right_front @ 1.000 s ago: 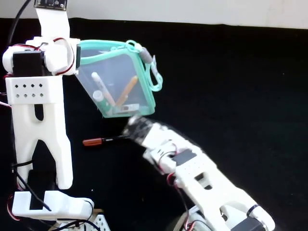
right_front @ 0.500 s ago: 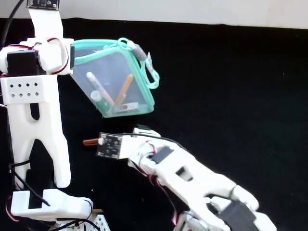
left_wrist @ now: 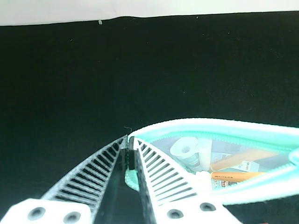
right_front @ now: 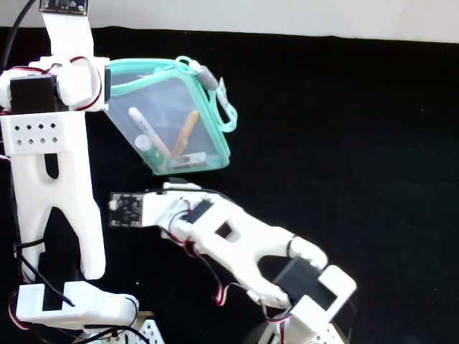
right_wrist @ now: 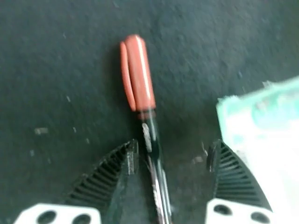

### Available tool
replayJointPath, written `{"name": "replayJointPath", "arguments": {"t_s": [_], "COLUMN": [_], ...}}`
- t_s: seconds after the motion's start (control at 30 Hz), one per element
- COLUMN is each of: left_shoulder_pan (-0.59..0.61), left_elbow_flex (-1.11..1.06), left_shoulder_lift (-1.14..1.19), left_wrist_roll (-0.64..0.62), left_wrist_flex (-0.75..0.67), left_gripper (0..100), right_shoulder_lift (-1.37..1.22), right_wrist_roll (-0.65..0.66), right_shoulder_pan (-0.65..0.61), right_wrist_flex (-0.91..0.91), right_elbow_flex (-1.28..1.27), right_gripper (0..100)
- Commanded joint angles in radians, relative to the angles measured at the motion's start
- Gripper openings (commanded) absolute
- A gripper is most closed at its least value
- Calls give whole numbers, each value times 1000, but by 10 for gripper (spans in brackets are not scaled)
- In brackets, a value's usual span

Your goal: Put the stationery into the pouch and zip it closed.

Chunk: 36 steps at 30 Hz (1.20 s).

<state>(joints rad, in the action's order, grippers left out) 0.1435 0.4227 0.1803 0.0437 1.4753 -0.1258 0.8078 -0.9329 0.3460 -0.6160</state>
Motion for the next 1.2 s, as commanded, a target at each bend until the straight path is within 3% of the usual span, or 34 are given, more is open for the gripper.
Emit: {"name": "replayJointPath", "arguments": {"t_s": [0.0, 0.3, 0.47, 0.67, 0.87, 1.17], "left_shoulder_pan": [-1, -1, -1, -1, -1, -4], "left_elbow_flex": [-41, -44, -45, -45, -47, -47], "left_shoulder_lift": [94, 94, 94, 94, 96, 96], "left_wrist_roll": [-6, -6, -6, -6, -6, -6], "left_wrist_flex": [8, 8, 8, 8, 8, 8], "left_gripper": [6, 6, 6, 6, 6, 6], "right_shoulder_lift": [-35, -211, -214, -213, -125, 147], "right_wrist_roll": [18, 18, 12, 12, 8, -158], "right_shoulder_pan": [-27, -35, -35, -35, -35, 51], "right_wrist_flex": [-18, -15, -13, -10, 156, 185], "right_elbow_flex": [79, 203, 202, 200, 188, -8], "right_gripper": [245, 231, 9, 5, 6, 6]}}
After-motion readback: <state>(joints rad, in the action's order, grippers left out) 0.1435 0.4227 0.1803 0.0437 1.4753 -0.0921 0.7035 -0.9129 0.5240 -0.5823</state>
